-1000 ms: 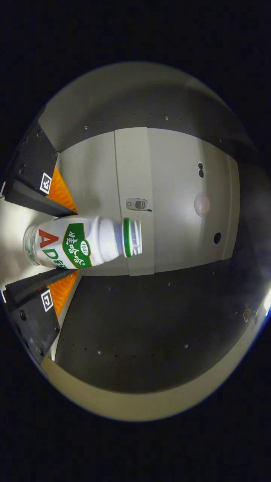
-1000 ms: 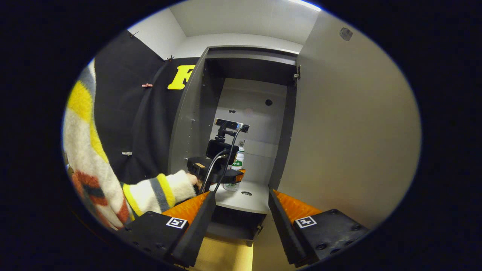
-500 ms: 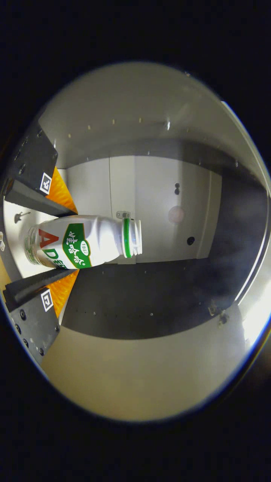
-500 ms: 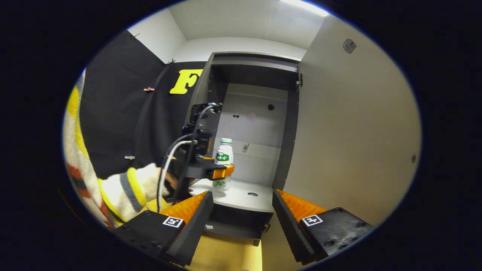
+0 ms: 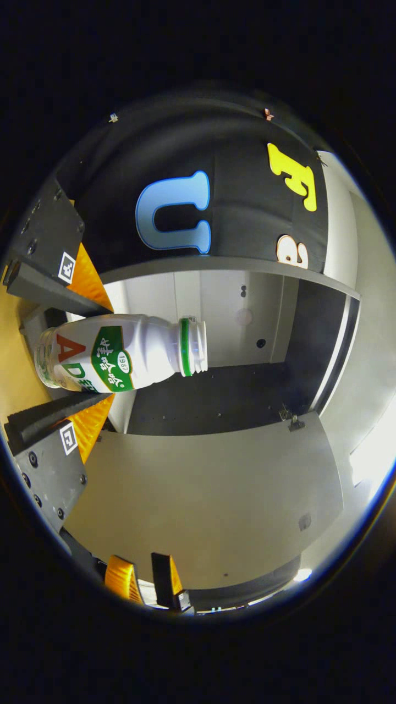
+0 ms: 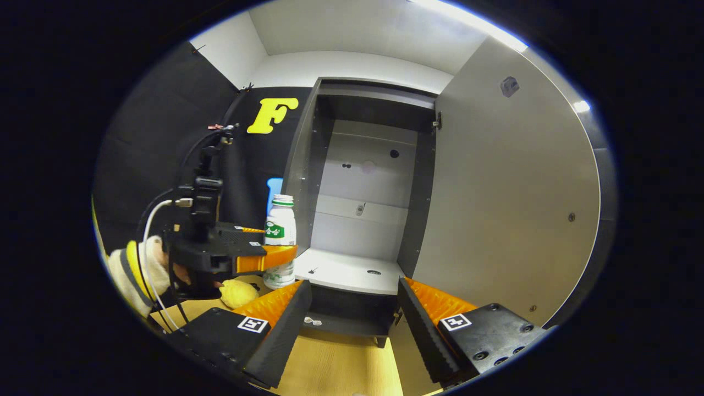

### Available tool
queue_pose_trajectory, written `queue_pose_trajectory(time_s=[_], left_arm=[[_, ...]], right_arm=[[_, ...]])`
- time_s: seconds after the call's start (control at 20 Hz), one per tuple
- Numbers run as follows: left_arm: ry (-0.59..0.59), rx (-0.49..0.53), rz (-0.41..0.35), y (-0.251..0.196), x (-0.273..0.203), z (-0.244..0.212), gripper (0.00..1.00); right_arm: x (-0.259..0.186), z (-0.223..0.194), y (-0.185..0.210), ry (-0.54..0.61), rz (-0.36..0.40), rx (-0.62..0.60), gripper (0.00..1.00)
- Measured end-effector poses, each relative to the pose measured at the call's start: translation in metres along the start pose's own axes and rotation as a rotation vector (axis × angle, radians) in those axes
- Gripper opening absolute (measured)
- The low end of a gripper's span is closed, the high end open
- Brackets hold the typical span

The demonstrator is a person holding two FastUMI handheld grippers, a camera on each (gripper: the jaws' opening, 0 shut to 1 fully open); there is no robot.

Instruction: Open the cabinet door with the right hand, grasp the bottle in the cabinet with the left hand and place it on the coaster, then close the cabinet door with the right hand.

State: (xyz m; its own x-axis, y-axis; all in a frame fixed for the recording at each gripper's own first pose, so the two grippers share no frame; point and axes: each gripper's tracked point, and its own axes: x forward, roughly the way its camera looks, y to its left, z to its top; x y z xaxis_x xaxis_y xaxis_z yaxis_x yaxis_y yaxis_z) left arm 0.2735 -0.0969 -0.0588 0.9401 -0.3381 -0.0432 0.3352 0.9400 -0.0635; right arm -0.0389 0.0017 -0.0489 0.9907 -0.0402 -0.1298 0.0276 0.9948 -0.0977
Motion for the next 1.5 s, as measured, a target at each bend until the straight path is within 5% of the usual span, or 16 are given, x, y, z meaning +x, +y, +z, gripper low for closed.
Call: queue_pose_trajectory(time_s=[0.5, 0.75, 0.95, 1.5], left_arm=[[0.011, -0.037, 0.186, -0.029, -0.111, -0.084, 0.77], [0.078, 0.004, 0.287, -0.051, -0.146, -0.161, 0.76], [0.077, -0.008, 0.283, -0.061, -0.147, -0.223, 0.76], [0.072, -0.052, 0.321, -0.041, -0.147, -0.322, 0.77]], right_arm=[[0.002, -0.023, 0.005, 0.012, 0.2, 0.007, 0.97], [0.009, -0.072, 0.023, 0.004, 0.331, -0.01, 0.98], [0.017, -0.148, 0.042, 0.133, 0.392, -0.021, 0.98], [0.045, -0.227, 0.069, 0.192, 0.405, -0.143, 0.98]])
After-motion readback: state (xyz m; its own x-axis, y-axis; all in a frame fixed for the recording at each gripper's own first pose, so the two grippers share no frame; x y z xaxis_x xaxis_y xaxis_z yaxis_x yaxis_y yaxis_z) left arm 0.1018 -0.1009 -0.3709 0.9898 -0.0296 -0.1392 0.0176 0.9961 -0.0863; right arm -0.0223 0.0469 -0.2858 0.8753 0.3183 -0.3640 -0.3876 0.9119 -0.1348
